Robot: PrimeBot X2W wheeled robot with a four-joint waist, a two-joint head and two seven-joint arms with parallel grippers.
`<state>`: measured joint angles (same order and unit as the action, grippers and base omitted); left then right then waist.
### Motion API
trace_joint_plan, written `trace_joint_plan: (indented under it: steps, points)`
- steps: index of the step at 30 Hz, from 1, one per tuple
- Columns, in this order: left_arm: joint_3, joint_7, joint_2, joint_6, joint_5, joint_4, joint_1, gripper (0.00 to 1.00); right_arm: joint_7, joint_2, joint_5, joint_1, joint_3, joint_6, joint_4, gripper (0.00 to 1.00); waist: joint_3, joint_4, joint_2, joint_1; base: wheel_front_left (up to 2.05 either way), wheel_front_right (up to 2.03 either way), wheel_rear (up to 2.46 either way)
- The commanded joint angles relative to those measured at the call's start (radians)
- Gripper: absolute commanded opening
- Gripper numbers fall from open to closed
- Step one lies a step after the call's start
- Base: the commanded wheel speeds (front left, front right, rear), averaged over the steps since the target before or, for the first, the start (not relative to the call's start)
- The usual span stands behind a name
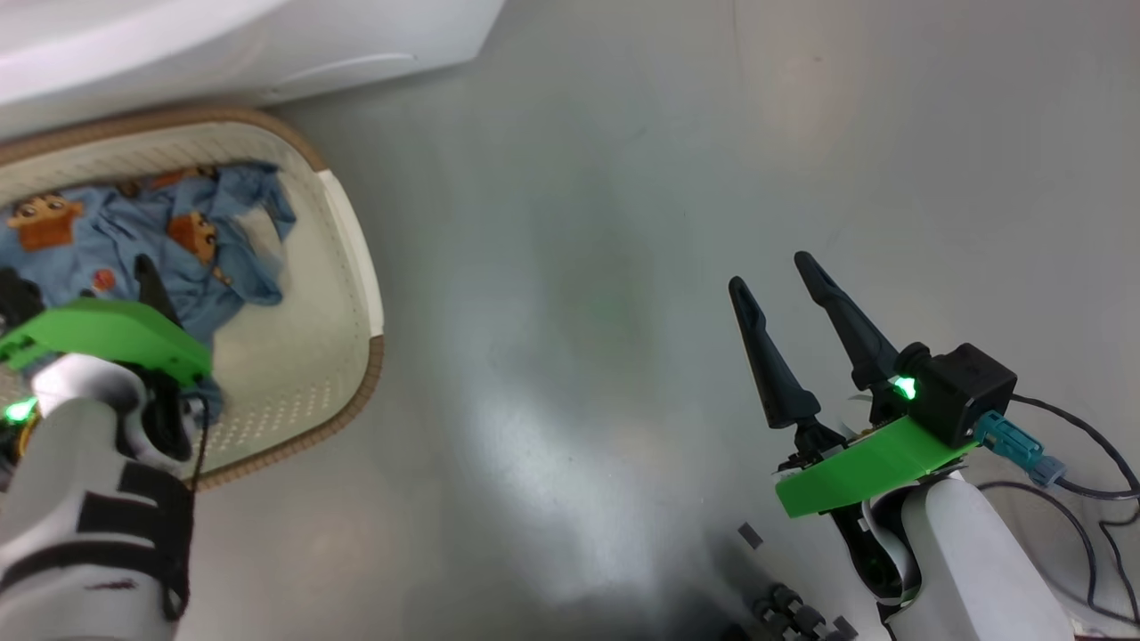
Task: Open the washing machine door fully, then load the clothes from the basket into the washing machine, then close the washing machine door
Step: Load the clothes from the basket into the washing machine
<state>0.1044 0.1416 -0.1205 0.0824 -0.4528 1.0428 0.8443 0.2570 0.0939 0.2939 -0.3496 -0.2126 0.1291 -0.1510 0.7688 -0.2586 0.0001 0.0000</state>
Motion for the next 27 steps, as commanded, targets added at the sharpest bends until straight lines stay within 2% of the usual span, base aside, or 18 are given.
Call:
trace_joint_plan:
  steps: [1,13,27]
  points:
    - [0.021,0.005,-0.037,0.000,-0.011,0.009,-0.002,1.00,0.005,-0.001,0.011,0.018,-0.020,0.002,0.020,1.00,0.026,-0.011,-0.0001,0.0000,0.00,0.00,0.00]
    - [0.043,0.010,-0.092,0.016,-0.041,0.147,0.106,1.00,0.005,-0.002,0.024,0.001,-0.040,0.002,0.019,1.00,0.093,-0.044,-0.0001,0.0000,0.00,0.00,0.00]
    - [0.020,0.001,-0.154,0.043,-0.031,0.212,0.197,1.00,0.005,0.000,0.027,-0.002,-0.041,0.002,0.030,1.00,0.153,-0.084,-0.0001,0.0000,0.00,0.00,0.00]
